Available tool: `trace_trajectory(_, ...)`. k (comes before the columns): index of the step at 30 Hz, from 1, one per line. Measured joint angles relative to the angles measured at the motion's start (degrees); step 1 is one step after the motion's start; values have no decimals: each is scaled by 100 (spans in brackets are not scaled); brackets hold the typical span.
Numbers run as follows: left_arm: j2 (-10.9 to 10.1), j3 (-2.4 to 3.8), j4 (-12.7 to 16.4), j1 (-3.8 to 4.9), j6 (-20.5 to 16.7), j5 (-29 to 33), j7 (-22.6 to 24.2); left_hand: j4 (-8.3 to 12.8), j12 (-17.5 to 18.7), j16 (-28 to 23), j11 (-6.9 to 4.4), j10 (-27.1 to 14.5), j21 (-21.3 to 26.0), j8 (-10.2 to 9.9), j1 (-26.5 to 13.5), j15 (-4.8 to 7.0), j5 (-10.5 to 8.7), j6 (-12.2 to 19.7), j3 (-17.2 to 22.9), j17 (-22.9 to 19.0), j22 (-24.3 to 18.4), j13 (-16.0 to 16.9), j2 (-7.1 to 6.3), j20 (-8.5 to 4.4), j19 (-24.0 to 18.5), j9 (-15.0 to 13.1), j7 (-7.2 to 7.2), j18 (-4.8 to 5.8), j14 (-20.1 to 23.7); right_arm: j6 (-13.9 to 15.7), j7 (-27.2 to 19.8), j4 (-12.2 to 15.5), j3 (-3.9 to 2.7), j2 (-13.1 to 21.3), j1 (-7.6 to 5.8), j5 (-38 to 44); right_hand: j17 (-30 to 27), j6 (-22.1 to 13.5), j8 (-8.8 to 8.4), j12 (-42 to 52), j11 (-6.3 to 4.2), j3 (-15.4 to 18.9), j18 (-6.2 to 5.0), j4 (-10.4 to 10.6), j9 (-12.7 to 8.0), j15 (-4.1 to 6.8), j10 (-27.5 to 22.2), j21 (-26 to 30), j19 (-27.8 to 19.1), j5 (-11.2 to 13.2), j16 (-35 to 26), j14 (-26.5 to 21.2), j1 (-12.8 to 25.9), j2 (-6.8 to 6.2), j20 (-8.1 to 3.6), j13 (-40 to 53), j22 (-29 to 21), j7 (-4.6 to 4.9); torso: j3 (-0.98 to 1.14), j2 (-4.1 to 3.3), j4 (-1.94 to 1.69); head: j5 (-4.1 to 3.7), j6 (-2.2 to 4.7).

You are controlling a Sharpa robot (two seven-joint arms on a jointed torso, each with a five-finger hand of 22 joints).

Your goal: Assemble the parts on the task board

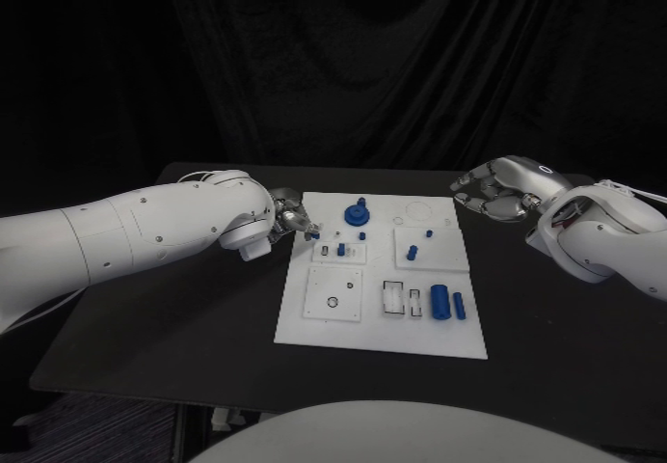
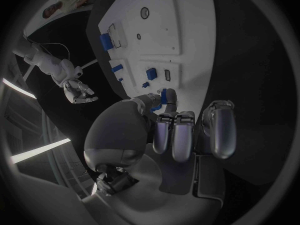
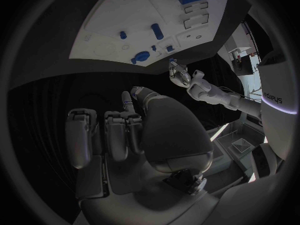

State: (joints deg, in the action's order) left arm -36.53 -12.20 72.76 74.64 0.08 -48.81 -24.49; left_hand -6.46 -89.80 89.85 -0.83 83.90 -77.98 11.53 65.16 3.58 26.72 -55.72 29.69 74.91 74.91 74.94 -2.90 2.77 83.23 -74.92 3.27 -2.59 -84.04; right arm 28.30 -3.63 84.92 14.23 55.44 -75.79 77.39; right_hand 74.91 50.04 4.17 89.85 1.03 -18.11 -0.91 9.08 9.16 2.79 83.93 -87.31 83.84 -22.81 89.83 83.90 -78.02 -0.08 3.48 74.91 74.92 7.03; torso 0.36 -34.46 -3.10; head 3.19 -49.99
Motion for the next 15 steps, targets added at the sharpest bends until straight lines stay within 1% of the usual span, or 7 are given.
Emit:
trace_trajectory(4,-4,0,109,-3,-114,11,-17,0,0,0,0,0,24,23,0,0,0,0,0,0,0,0,0,0,0,1,0,0,0,0,4,0,0,4,0,-1,0,0,0,0,0,0,0,0,0,0,0,0,0,0,0,0,0,0,0,0,0,0,-1,-4,-1,15,0)
trace_trajectory(9,31,0,122,-20,-243,2,-8,0,0,0,0,0,24,24,-23,0,0,-1,0,0,0,0,-23,0,0,1,0,0,0,0,5,-1,0,-3,0,-1,0,0,0,0,0,0,0,0,1,0,0,0,0,0,0,0,0,0,0,0,0,0,-3,-9,1,22,0)
trace_trajectory(11,48,1,118,-42,-286,-7,1,1,0,0,0,0,24,24,-23,0,0,-2,1,0,0,0,-23,0,0,1,1,-1,0,0,5,-3,0,-8,0,-1,0,0,0,0,0,0,0,0,1,0,0,0,0,0,0,0,0,0,0,0,0,0,-3,-10,4,29,0)
trace_trajectory(12,53,1,118,-53,-303,-12,3,62,0,0,0,0,24,23,-28,0,-1,-2,62,0,0,0,-27,0,0,0,1,0,0,0,5,-4,0,-9,0,-2,0,0,0,0,0,0,0,0,1,0,0,0,0,0,0,0,0,0,0,0,0,0,-4,-11,7,35,0)
trace_trajectory(13,57,1,118,-63,-313,-18,5,62,0,0,0,0,24,24,-45,0,-1,-4,62,0,0,0,-45,0,0,0,3,-1,0,0,5,-5,0,-9,0,-2,0,0,0,0,0,0,0,0,1,0,0,0,0,0,0,0,0,0,0,0,0,0,-5,-12,9,37,0)
trace_trajectory(15,67,1,118,-88,-334,-48,10,62,0,0,0,0,23,23,-59,0,-1,-12,62,0,0,0,-31,0,0,0,10,0,0,0,6,-8,0,-8,0,-2,0,0,0,0,0,0,0,0,1,0,0,0,0,0,0,0,0,0,0,0,0,0,-7,-14,12,38,0)
